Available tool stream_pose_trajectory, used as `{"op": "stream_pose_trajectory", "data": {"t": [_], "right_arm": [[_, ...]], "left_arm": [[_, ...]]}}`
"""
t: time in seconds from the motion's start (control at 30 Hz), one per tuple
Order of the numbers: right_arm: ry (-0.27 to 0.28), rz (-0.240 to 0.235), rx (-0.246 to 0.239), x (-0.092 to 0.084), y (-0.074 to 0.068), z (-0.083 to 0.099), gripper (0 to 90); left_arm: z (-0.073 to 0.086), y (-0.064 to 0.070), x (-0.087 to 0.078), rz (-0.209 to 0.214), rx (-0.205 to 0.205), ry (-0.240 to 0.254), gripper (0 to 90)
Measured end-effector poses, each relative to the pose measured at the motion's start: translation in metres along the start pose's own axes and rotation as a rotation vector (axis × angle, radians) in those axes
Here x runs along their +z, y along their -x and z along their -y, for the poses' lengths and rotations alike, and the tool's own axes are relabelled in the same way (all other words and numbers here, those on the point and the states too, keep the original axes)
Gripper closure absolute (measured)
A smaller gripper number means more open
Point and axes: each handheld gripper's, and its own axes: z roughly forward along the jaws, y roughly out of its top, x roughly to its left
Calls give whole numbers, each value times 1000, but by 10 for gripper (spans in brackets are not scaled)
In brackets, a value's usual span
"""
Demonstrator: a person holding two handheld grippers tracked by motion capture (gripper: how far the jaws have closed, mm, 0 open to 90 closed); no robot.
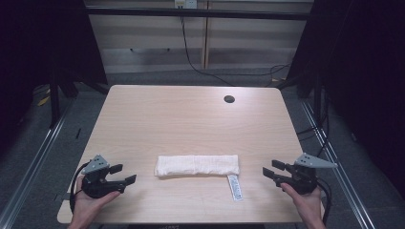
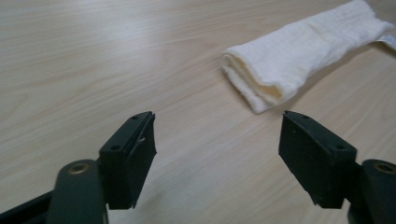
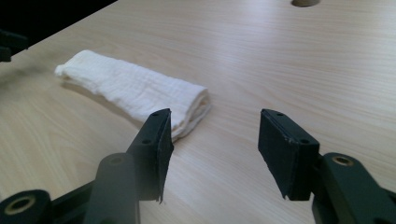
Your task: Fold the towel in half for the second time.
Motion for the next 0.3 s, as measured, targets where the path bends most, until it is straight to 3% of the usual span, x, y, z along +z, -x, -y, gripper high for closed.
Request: {"op": "stream_pose_trajectory", "data": {"t": [0.07,0.17,0.3], "right_arm": [[10,48,22,-6,7,6,409],[14,72,51,-7,14,11,375],[-6,104,51,-2,17,16,341]], "left_arm": [[3,-4,1,-10,-28,12,214],[7,-14,1,-35,-71,4,188],[9,-16,0,-43,-86,16,185]]}}
